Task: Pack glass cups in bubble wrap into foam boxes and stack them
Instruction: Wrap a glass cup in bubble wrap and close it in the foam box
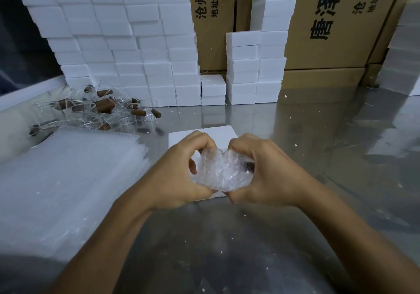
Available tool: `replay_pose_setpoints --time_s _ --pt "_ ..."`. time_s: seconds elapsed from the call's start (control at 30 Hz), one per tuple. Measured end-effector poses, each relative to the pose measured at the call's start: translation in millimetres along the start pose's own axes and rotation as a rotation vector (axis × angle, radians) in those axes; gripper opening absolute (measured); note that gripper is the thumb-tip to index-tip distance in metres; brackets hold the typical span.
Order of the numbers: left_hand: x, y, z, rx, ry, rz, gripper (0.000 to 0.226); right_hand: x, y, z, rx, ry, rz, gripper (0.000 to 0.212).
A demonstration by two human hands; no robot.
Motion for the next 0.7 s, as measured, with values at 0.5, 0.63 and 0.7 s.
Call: replay_pose_setpoints --time_s 0.5,0.63,0.7 --pt "-15 16 -1 -0.028 -0.127 -0.469 0.077 -5 -10 -2 0.077 -0.23 0.428 0.056" --pt "-14 17 0 -0.052 -0.145 -0.668 0.067 -5 -10 -1 0.106 -0.194 0.72 0.046" --pt "-11 16 1 -0.07 -0.154 -0.728 0.065 -2 -9 0 0.12 -0.187 0.772 0.051"
Point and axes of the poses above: each hand's wrist, its own z-axis towards the middle knuckle, its own x-axis out of the palm, y = z × x, the point moved 1 cm from there along z, towards the middle knuckle, and after that the axes turned 8 degrees about y, right-handed, at the moved point
